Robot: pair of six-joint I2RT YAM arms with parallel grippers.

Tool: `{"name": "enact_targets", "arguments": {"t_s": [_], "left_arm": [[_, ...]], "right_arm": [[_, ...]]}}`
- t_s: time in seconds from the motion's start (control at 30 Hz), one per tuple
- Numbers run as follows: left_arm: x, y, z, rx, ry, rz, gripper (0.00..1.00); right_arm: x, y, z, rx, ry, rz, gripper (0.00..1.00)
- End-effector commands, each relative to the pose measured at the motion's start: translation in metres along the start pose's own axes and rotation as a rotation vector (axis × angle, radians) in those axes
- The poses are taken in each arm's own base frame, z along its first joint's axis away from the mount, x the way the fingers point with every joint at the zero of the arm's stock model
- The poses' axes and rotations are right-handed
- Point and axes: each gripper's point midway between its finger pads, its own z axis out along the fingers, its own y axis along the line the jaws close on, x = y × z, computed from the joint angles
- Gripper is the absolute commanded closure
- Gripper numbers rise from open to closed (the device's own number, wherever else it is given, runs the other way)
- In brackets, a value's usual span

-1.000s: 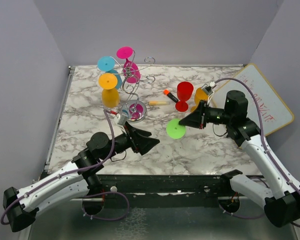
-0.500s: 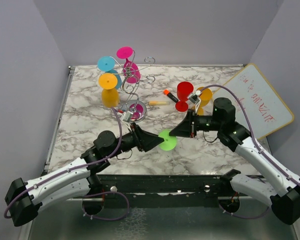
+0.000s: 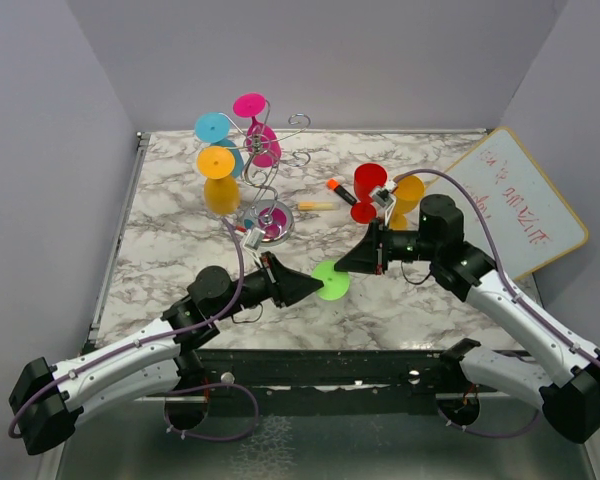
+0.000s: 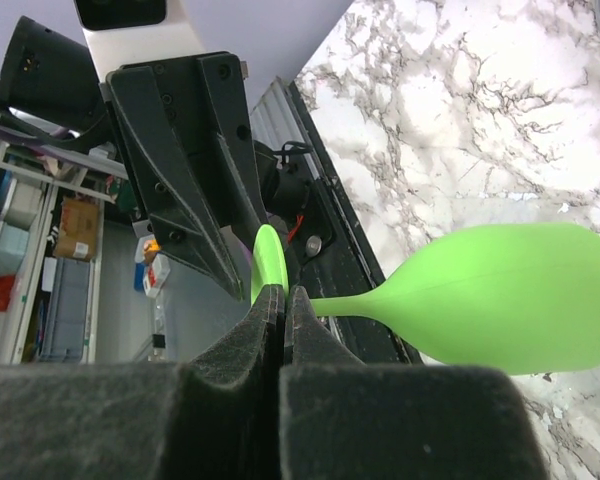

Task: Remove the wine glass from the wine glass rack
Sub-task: Place the wine glass at the center of the board.

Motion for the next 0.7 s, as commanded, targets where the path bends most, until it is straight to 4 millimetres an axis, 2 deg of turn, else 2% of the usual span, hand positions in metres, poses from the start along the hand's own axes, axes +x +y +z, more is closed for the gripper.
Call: {"name": "enact_targets", "arguments": {"t_s": [0.0,0.37,0.67], "left_arm": [[0.006,-0.013,-0.001,0.064,0.042,0.017,0.77],[0.000,-0.011,-0.003,0.049,-0.001,0.008,0.92],[-0.009,-0.019,-0.008,0.073,-0.040,0.031,0.94]], "right_arm": [[-0.006,-0.001,0.001,0.017,-0.003,-0.030,0.99],[0.001,0.002,0.002,-0.029,-0.002,0.003,0.99],[0.000,0.009,0.004,-0.085,-0.011,0.018,0.99]]}}
